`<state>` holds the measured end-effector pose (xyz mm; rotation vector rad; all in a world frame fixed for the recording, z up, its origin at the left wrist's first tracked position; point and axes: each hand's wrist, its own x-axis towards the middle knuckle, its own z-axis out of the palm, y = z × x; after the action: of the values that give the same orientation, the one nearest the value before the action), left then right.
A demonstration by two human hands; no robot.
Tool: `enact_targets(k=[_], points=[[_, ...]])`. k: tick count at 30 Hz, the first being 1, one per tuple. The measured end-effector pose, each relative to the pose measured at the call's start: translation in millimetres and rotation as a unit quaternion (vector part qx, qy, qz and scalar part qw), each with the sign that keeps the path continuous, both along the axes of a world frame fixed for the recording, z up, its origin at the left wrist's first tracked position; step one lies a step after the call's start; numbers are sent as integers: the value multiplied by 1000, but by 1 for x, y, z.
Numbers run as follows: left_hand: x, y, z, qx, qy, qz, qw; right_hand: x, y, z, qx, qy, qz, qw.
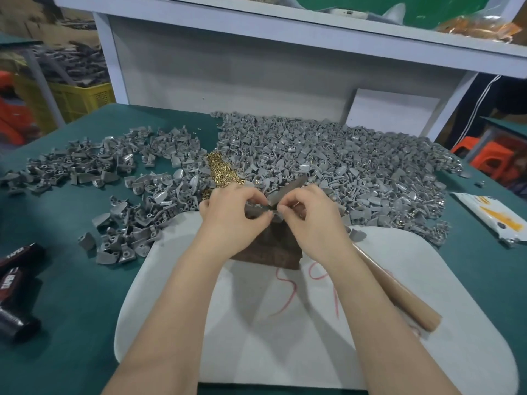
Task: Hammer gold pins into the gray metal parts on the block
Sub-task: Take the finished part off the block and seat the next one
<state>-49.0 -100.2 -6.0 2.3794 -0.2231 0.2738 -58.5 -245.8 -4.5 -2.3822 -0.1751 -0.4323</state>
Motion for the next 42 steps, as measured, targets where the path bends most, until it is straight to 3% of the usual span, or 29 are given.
enact_targets(k=[4,20,23,27,31,34,42], points=[[1,-3,-2,45,3,-8,999,-2,3,1,-66,0,3,998],[3,-4,-5,60,-17,-25,998,-1,20,11,-287,-43,-5,957],[3,-3,-5,50,-21,-20,998,3,15,7,-258,-28,0,966],[1,-3,-5,34,-24,-22,999,3,4,-3,-62,-3,2,998],[1,-3,-5,38,-28,-21,999,5,2,-7,63,26,2,998],[0,-4,-4,34,-26,-20,999,6,2,-7,44,21,-1,999],[0,-4,-3,35,-24,-25,999,-1,11,4,-164,-38,12,986]])
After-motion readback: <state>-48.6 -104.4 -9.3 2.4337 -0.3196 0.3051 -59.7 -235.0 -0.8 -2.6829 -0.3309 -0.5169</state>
